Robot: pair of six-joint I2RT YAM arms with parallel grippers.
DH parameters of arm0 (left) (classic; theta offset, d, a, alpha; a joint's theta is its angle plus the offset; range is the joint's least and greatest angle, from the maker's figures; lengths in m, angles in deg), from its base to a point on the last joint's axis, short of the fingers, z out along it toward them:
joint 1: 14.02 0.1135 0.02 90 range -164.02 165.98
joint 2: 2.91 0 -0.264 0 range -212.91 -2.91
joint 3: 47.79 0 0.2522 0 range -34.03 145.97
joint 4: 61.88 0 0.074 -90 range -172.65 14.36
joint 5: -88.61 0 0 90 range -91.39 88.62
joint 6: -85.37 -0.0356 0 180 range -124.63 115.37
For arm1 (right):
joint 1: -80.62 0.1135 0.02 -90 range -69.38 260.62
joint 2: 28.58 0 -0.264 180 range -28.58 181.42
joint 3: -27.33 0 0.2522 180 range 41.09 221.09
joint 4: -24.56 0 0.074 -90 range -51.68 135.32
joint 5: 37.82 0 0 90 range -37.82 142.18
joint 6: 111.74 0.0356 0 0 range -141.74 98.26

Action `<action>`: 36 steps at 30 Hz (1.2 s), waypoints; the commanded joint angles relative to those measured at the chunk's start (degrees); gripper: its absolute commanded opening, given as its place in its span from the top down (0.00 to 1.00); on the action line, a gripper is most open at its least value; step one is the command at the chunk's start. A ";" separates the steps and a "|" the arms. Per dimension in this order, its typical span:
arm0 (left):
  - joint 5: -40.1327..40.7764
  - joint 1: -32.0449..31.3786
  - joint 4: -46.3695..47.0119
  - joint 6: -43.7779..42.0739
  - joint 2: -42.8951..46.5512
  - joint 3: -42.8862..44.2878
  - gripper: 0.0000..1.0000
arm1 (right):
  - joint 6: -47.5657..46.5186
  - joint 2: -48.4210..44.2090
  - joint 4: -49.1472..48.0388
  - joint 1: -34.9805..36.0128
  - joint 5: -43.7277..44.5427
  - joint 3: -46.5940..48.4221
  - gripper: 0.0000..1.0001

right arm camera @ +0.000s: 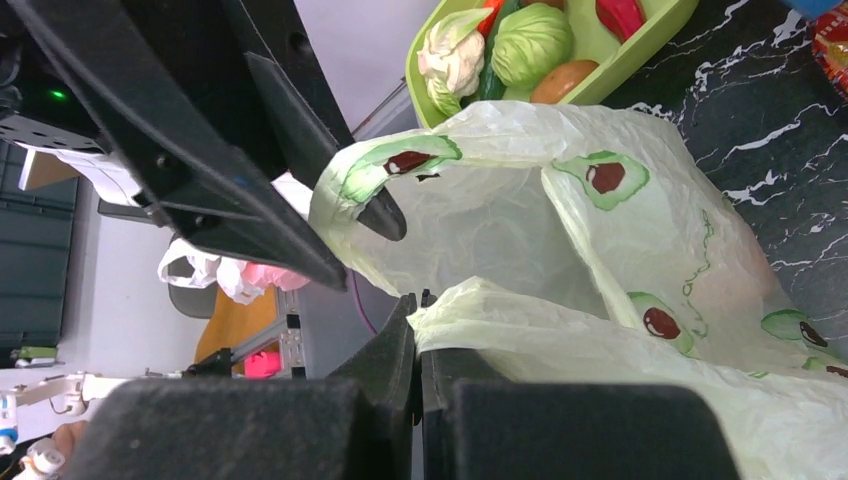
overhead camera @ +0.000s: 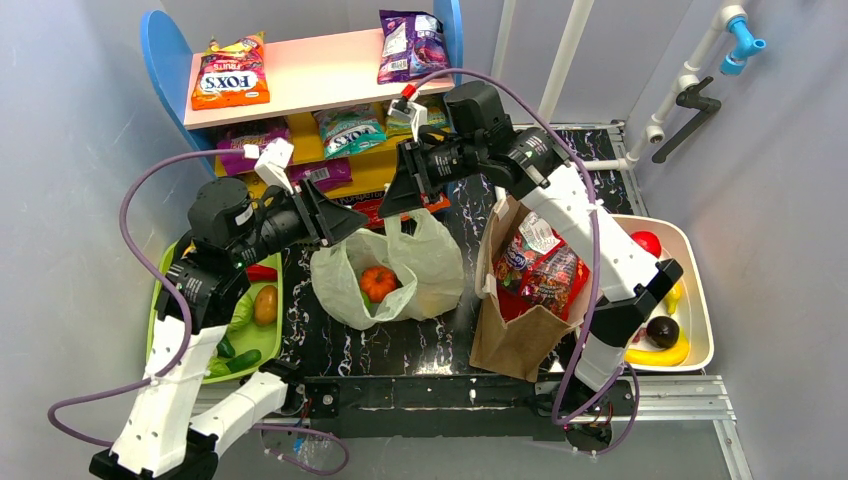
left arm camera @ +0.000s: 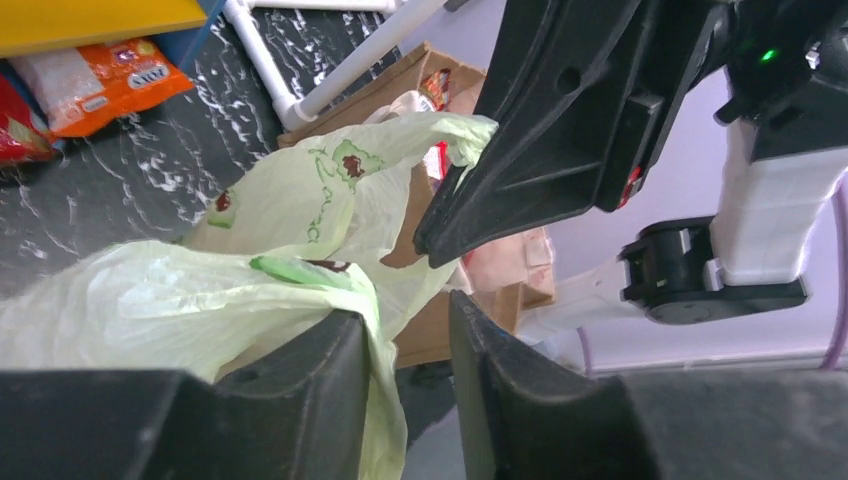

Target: Place the food into the grocery bag and tie it

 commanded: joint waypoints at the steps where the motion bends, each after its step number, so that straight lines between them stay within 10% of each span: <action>1: -1.55 0.22 -4.54 -6.36 -0.88 3.50 0.63 | -4.57 -1.10 0.18 0.06 -3.00 -1.17 0.99; 16: 4.70 0.17 -28.78 -26.67 -3.24 18.03 0.45 | -11.90 -2.59 4.01 -2.27 -13.03 -5.35 0.99; 25: 6.03 0.22 -31.42 -34.18 0.69 14.81 0.68 | -12.46 -1.92 5.11 -2.98 -14.99 -5.73 0.99; 36: -10.32 0.18 -20.71 -35.68 1.92 0.70 0.77 | -13.26 -2.48 6.09 -3.10 -15.57 -7.24 0.99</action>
